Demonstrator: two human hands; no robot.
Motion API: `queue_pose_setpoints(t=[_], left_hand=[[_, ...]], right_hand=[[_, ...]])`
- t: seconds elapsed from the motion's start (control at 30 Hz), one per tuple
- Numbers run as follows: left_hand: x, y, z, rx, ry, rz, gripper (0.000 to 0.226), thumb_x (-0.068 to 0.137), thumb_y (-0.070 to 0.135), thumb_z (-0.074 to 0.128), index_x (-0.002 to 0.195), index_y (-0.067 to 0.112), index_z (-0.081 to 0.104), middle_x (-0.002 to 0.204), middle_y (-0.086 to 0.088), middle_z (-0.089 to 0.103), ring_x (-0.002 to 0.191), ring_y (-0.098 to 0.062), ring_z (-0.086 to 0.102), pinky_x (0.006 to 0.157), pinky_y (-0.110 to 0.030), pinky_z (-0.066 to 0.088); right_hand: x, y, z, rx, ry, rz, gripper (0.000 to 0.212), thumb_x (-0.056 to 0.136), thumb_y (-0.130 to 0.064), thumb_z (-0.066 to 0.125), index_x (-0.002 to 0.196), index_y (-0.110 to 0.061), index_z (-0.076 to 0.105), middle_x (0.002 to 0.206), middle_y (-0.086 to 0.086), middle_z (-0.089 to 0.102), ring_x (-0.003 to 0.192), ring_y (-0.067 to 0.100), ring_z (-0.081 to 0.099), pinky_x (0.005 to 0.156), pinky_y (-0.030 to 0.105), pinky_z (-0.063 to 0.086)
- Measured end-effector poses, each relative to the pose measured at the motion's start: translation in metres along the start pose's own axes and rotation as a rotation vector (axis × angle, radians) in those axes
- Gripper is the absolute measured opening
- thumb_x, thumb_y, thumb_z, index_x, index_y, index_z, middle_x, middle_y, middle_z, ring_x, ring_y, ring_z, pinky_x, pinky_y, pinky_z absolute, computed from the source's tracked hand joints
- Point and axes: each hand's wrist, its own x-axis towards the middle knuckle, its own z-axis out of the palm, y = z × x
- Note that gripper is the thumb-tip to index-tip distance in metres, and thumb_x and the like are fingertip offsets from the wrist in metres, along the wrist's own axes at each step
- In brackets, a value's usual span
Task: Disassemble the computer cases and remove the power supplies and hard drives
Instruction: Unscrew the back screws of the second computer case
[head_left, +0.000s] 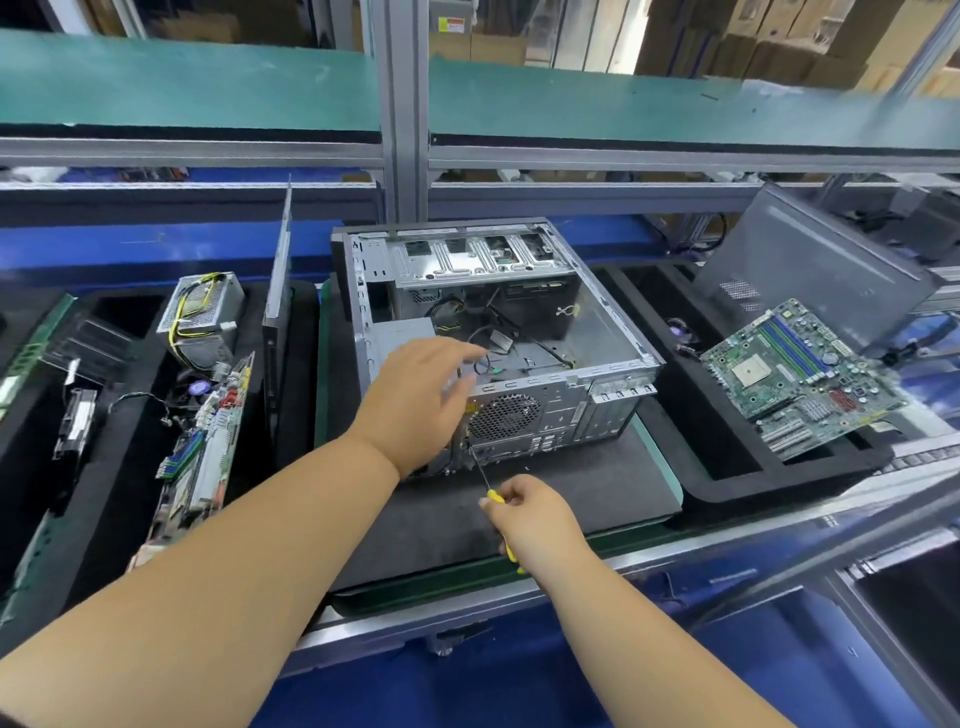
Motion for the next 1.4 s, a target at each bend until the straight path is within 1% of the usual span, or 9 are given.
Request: queue_pose_setpoints(t=[0.07, 0.17, 0.3, 0.43, 0.5, 0.63, 0.93, 1.17, 1.4], left_hand=[[-0.018, 0.004, 0.002, -0.054, 0.150, 0.018, 0.019, 0.097, 0.017, 0.052, 0.110, 0.014, 0.065, 0.104, 0.003, 0.064, 0.095, -0.011, 0.054, 0.088, -0.027, 0.043], [-0.042, 0.014, 0.017, -0.122, 0.005, -0.065, 0.013, 0.095, 0.028, 0.047, 0.094, 0.027, 0.060, 0.085, 0.015, 0.060, 0.077, -0.003, 0.050, 0.070, -0.027, 0.045], [-0.061, 0.020, 0.049, -0.260, -0.246, -0.646, 0.015, 0.092, 0.025, 0.059, 0.079, 0.031, 0.064, 0.079, 0.013, 0.070, 0.075, -0.005, 0.064, 0.070, -0.031, 0.052], [-0.046, 0.021, 0.064, -0.835, -0.181, -1.301, 0.022, 0.101, 0.019, 0.051, 0.114, 0.006, 0.064, 0.121, -0.011, 0.068, 0.090, -0.020, 0.066, 0.057, -0.022, 0.047], [-0.039, 0.023, 0.067, -1.065, -0.064, -1.468, 0.032, 0.103, 0.018, 0.050, 0.128, 0.000, 0.056, 0.125, -0.014, 0.064, 0.084, -0.017, 0.063, 0.044, -0.014, 0.041], [-0.035, 0.025, 0.074, -1.213, 0.110, -1.544, 0.013, 0.099, 0.014, 0.057, 0.104, 0.004, 0.063, 0.087, -0.005, 0.067, 0.074, -0.010, 0.061, 0.046, -0.013, 0.043], [-0.030, 0.028, 0.090, -1.234, 0.192, -1.596, 0.011, 0.096, 0.020, 0.062, 0.087, 0.014, 0.065, 0.086, -0.001, 0.070, 0.072, -0.008, 0.061, 0.060, -0.019, 0.044], [-0.027, 0.030, 0.094, -1.316, 0.236, -1.595, 0.017, 0.099, 0.018, 0.055, 0.085, 0.012, 0.063, 0.056, 0.005, 0.069, 0.064, -0.006, 0.059, 0.053, -0.014, 0.043], [-0.029, 0.030, 0.097, -1.330, 0.283, -1.597, 0.019, 0.099, 0.018, 0.053, 0.087, 0.010, 0.065, 0.070, 0.000, 0.072, 0.066, -0.008, 0.063, 0.052, -0.016, 0.046]], right_hand=[[0.000, -0.001, -0.002, -0.008, -0.014, -0.009, 0.014, 0.091, -0.035, 0.066, 0.089, -0.024, 0.057, 0.068, -0.002, 0.062, 0.053, 0.016, 0.058, 0.053, 0.029, 0.049], [-0.001, -0.001, -0.003, -0.063, -0.008, -0.047, 0.020, 0.088, -0.036, 0.069, 0.088, -0.021, 0.056, 0.068, -0.003, 0.061, 0.059, 0.016, 0.057, 0.060, 0.031, 0.049], [0.000, 0.000, -0.005, -0.131, -0.010, -0.078, 0.021, 0.085, -0.038, 0.071, 0.089, -0.025, 0.054, 0.076, -0.005, 0.061, 0.071, 0.016, 0.059, 0.063, 0.032, 0.046], [0.000, 0.002, -0.005, -0.128, 0.007, -0.089, 0.025, 0.083, -0.038, 0.074, 0.086, -0.026, 0.052, 0.074, -0.006, 0.059, 0.071, 0.016, 0.059, 0.065, 0.033, 0.049], [0.000, 0.003, -0.006, -0.145, 0.010, -0.094, 0.025, 0.083, -0.038, 0.074, 0.089, -0.026, 0.053, 0.077, -0.006, 0.061, 0.076, 0.020, 0.063, 0.071, 0.038, 0.054], [0.001, 0.003, -0.009, -0.221, 0.032, -0.124, 0.028, 0.084, -0.039, 0.073, 0.095, -0.025, 0.051, 0.078, -0.009, 0.058, 0.075, 0.015, 0.060, 0.069, 0.035, 0.052], [-0.004, 0.005, -0.015, -0.251, -0.022, -0.198, 0.019, 0.083, -0.025, 0.063, 0.095, -0.028, 0.047, 0.082, -0.008, 0.057, 0.069, 0.008, 0.054, 0.054, 0.026, 0.037], [-0.007, 0.008, -0.017, -0.397, 0.041, -0.345, 0.030, 0.085, -0.023, 0.070, 0.095, -0.028, 0.042, 0.094, -0.009, 0.050, 0.077, 0.012, 0.053, 0.061, 0.024, 0.039], [-0.008, 0.016, -0.026, -0.549, 0.132, -0.473, 0.027, 0.087, -0.022, 0.065, 0.095, -0.026, 0.039, 0.097, -0.005, 0.047, 0.075, 0.016, 0.046, 0.061, 0.027, 0.033]])
